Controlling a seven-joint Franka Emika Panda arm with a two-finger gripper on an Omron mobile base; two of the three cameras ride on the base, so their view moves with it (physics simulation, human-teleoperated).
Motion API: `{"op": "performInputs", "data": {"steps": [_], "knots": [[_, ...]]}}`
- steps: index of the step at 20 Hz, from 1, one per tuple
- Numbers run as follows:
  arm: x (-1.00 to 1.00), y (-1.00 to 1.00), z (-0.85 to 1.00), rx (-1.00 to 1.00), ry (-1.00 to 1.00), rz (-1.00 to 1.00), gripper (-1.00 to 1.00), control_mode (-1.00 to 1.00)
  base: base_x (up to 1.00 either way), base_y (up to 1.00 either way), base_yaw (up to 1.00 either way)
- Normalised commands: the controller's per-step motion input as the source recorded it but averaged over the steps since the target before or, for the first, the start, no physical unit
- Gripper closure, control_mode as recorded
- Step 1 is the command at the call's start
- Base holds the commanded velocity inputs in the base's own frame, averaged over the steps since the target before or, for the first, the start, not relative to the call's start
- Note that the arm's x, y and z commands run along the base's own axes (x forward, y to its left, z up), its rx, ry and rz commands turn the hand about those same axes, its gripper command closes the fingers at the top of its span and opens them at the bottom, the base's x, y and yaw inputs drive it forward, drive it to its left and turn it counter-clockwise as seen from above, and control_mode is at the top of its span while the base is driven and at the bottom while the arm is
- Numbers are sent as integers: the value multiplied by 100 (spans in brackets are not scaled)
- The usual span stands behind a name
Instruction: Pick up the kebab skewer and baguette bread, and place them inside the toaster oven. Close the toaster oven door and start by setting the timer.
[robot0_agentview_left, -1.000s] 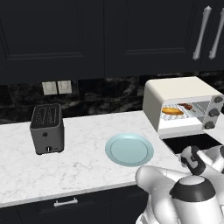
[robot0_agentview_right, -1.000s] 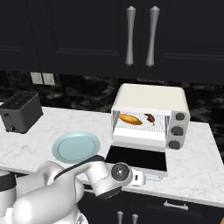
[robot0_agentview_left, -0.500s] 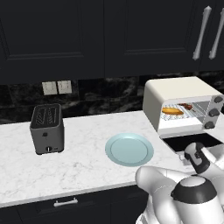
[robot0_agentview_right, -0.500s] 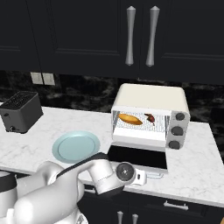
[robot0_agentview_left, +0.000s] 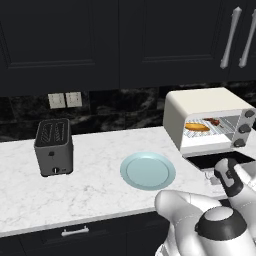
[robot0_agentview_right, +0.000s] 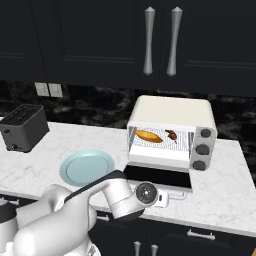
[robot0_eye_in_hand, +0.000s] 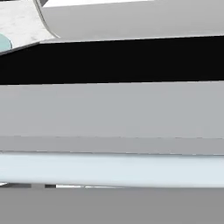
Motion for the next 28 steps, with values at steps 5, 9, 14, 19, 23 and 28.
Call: {"op": "performInputs", "data": {"steps": [5, 9, 14, 19, 23, 28], "knots": [[83, 36, 25, 0, -8, -3, -100, -100, 0, 0, 0], [98, 36, 23, 0, -4, -3, -100, -100, 0, 0, 0], [88, 32, 39, 0, -1, -3, -100, -100, 0, 0, 0], [82, 21, 56, 0, 0, -3, -100, -100, 0, 0, 0], [85, 16, 65, 0, 0, -1, -100, -100, 0, 0, 0], [79, 22, 45, 0, 0, -2, -100, -100, 0, 0, 0]]}}
